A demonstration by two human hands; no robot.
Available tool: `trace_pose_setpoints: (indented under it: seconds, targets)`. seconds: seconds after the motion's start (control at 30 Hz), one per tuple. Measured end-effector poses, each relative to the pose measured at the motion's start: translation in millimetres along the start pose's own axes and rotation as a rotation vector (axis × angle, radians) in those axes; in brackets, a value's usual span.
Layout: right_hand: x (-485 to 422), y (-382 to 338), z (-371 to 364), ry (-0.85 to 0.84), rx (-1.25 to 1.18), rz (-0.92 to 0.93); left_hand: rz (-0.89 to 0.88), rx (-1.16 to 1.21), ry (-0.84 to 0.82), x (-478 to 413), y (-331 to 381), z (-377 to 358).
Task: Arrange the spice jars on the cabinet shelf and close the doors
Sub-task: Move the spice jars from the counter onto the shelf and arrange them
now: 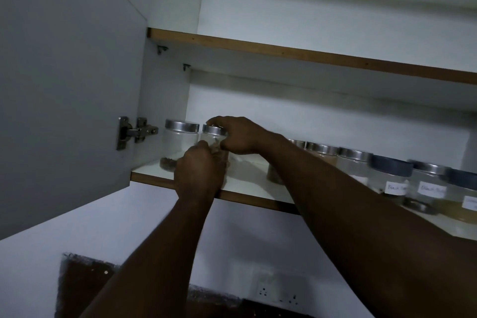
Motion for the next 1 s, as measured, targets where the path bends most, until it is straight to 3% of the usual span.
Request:
trace_pose_setpoints:
  seconds: [0.2,0.4,0.57,0.87,1.0]
  targets:
    - [1,19,0,0.051,0.159,-0.047,-0.066,-0.088,-0.025,-2,2,-6]
    - [16,47,14,0.108,0.320,-0.088,-0.134,-0.114,-0.426,-14,-1,-33]
    - [26,65,26,0.122,0.306,-0.102,-0.095,-0.026,-0.605,-16,12,-50]
    - [33,84,27,0.161,0.267,-0.120,-0.174,-0.121,-0.602,-17,23,-71]
    - [33,87,28,0.178,0.296,-0.138,-0.226,-0.122,-0.708,-17,28,-80]
Point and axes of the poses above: each hand's wrist, its own x-axis away from the middle knuckle, its own z-axis out of the back of the hand, y = z × x, the point moved 6 cm from there along -x, towards the middle knuckle, and after that the axes turned 2 degrees about -z, right-handed, at the moved point
